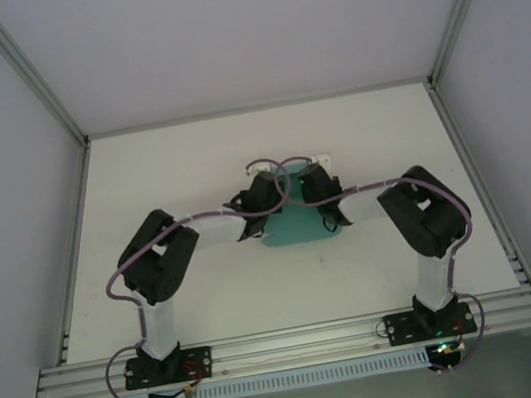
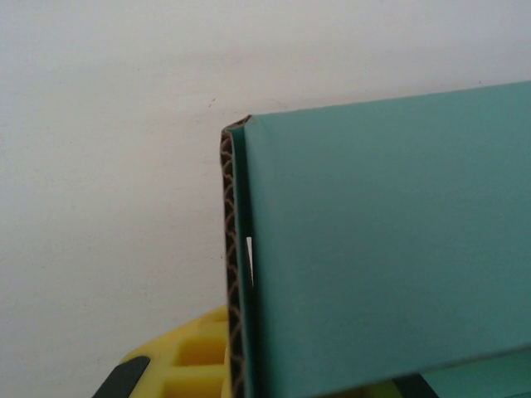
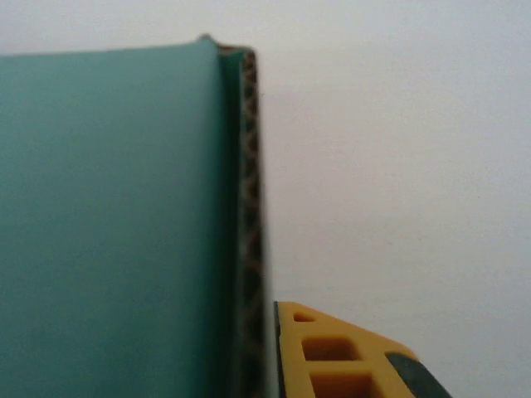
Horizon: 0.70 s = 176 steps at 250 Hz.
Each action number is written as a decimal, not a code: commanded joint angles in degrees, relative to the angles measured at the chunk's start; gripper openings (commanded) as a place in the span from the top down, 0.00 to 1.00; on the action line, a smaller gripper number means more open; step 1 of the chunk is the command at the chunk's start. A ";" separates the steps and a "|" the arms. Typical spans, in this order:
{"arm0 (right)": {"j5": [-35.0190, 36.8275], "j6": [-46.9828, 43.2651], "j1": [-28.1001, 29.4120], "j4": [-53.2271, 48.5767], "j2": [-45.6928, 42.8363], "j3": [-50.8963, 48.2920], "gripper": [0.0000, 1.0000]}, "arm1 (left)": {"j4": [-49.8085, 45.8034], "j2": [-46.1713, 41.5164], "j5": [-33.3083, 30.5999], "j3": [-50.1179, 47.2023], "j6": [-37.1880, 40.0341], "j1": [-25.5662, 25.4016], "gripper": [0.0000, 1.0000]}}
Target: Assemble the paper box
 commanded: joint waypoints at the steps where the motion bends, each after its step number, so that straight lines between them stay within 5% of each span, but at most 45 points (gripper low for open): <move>1: 4.13 4.15 -0.67 3.07 -1.37 0.41 1.00 | -9.26 1.38 6.07 -2.91 1.36 -1.03 1.00; 140: 13.68 -3.31 -1.55 -10.38 -0.66 2.76 1.00 | -11.25 0.69 4.50 -1.45 -0.72 -1.03 1.00; 176: 21.41 5.61 -1.28 -20.21 0.21 6.19 0.98 | -11.28 -0.61 3.89 -2.10 -1.12 -1.03 1.00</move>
